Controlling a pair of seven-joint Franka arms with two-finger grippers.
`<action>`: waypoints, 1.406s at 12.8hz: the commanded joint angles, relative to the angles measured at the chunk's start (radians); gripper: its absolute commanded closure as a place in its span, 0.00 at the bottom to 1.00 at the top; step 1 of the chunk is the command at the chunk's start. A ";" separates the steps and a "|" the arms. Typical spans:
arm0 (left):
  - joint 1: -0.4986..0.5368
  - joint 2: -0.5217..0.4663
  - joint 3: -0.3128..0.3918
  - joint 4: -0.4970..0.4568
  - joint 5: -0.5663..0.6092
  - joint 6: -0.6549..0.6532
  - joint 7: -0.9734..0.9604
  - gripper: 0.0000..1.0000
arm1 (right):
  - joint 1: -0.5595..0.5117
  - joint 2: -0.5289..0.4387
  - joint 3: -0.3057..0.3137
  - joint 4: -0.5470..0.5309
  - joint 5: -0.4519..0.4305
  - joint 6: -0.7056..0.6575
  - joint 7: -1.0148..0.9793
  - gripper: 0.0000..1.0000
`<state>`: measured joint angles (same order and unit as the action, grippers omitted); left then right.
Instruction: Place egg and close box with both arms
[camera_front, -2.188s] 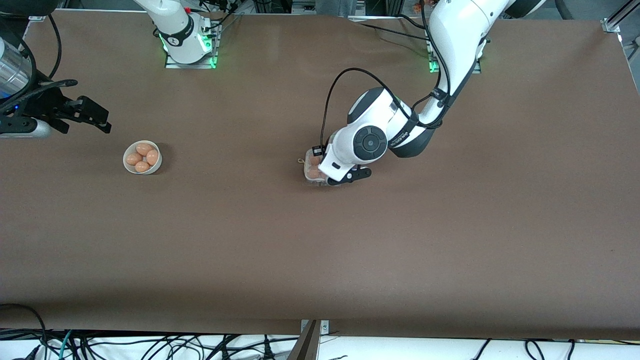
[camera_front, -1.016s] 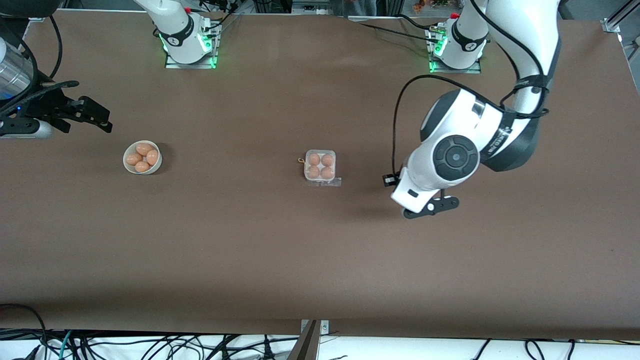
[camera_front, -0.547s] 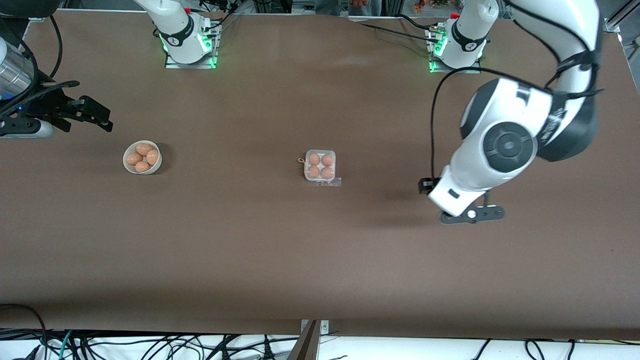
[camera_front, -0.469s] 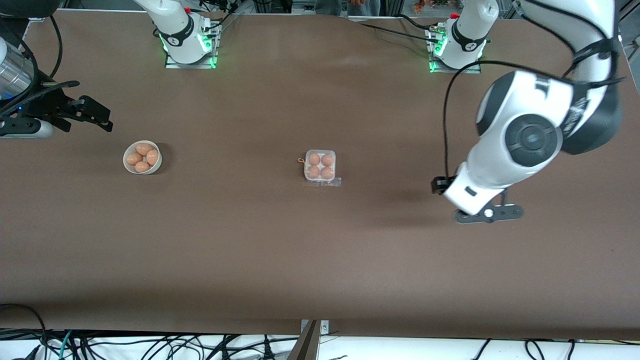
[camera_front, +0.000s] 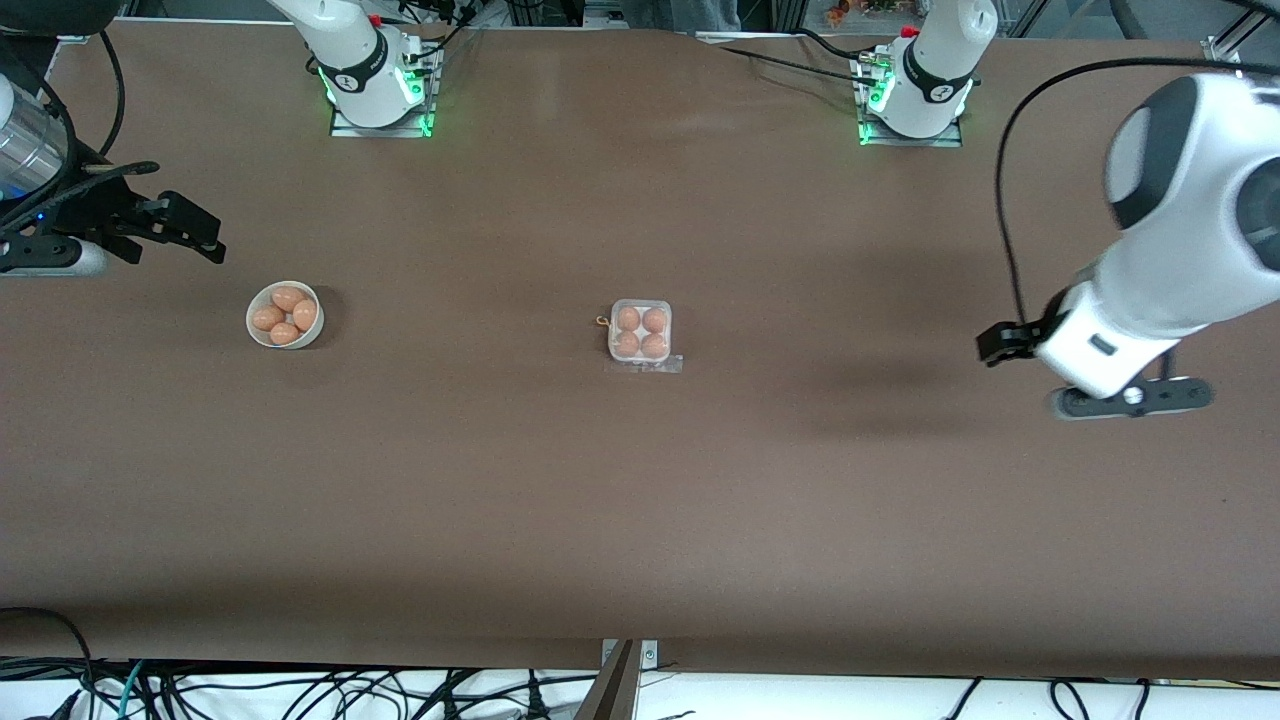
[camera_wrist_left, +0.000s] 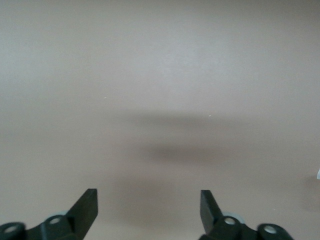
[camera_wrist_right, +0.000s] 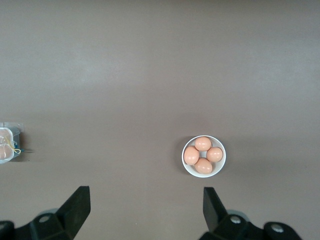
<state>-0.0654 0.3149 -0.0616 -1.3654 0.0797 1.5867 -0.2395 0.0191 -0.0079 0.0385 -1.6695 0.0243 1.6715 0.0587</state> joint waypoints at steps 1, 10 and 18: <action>0.071 -0.099 -0.004 -0.083 -0.051 0.009 0.055 0.02 | -0.005 0.000 0.004 0.014 -0.004 -0.018 -0.002 0.00; 0.058 -0.161 0.086 -0.173 -0.104 0.022 0.095 0.01 | -0.005 0.000 0.004 0.014 -0.010 -0.015 -0.002 0.00; 0.025 -0.177 0.095 -0.201 -0.028 0.021 0.262 0.01 | -0.005 0.002 0.004 0.011 -0.012 -0.009 -0.002 0.00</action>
<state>-0.0285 0.1755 0.0129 -1.5239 0.0342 1.5906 -0.0407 0.0191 -0.0079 0.0385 -1.6695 0.0243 1.6715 0.0587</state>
